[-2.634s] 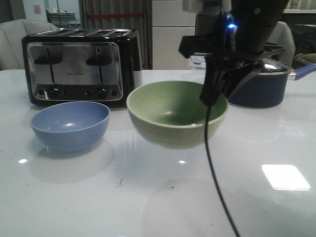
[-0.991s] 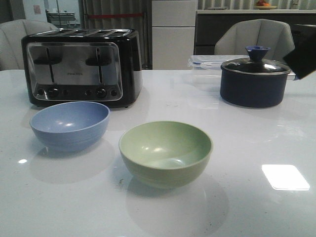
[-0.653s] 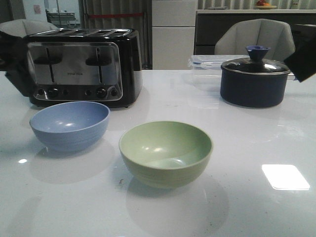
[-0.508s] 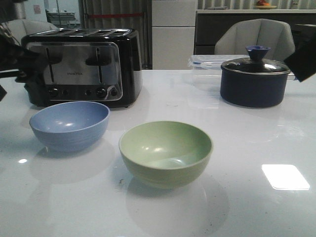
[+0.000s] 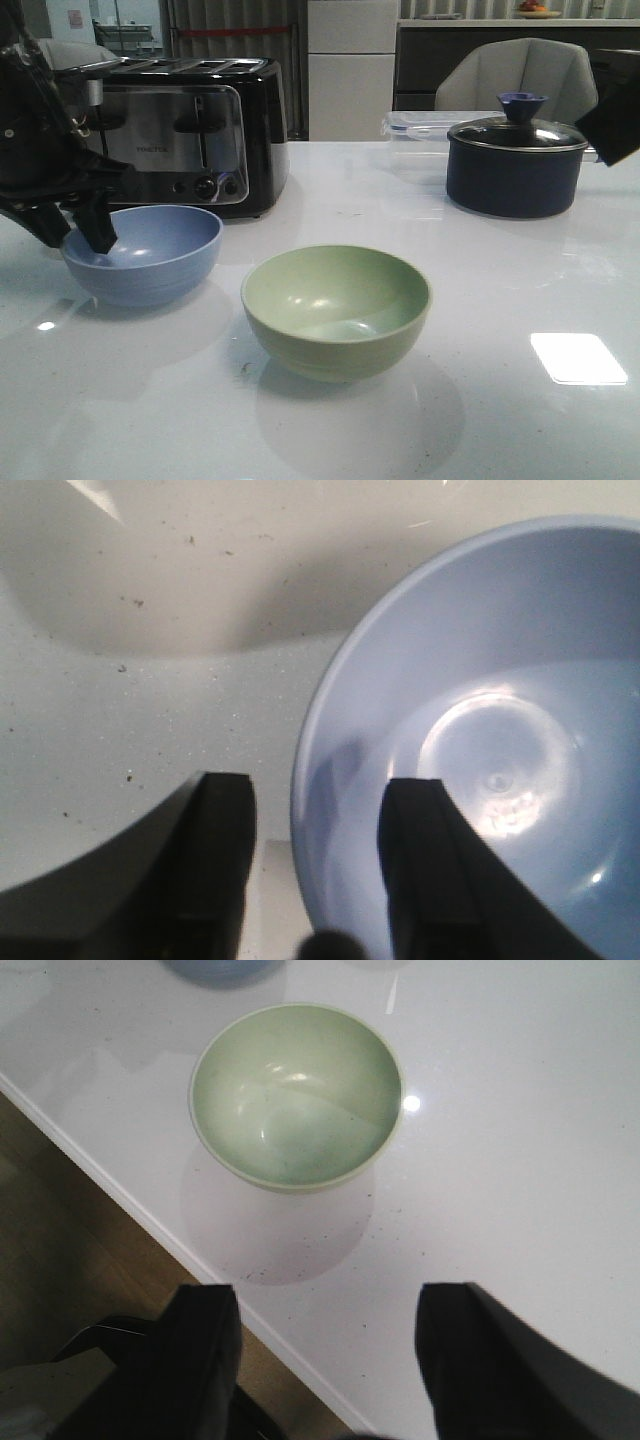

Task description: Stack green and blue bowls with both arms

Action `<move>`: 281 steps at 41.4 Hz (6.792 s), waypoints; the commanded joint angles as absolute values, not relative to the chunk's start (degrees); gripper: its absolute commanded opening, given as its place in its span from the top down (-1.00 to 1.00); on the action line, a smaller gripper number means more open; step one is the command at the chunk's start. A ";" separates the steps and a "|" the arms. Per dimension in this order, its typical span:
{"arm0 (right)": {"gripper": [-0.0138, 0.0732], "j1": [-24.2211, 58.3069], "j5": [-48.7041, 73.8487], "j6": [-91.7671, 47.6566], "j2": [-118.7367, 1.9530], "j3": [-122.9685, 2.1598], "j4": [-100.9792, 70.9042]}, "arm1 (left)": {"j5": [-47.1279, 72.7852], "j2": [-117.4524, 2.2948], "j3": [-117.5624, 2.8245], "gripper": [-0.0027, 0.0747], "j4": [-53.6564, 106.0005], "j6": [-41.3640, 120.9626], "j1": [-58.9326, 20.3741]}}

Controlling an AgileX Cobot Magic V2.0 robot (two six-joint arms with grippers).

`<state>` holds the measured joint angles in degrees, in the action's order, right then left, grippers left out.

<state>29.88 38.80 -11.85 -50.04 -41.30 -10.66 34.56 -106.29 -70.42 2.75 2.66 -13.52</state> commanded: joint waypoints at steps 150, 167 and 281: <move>-0.46 28.18 38.15 -2.83 -34.60 -34.59 -4.78 | 37.16 -33.91 -37.02 -0.11 5.82 11.77 -32.12; 0.29 28.18 38.21 -2.62 -34.72 -33.82 -4.78 | 37.16 -33.91 -37.02 0.15 5.92 11.64 -32.12; 0.56 28.18 37.12 -2.62 -34.77 -33.82 -4.71 | -2.30 1.53 0.44 0.69 0.00 1.04 -6.09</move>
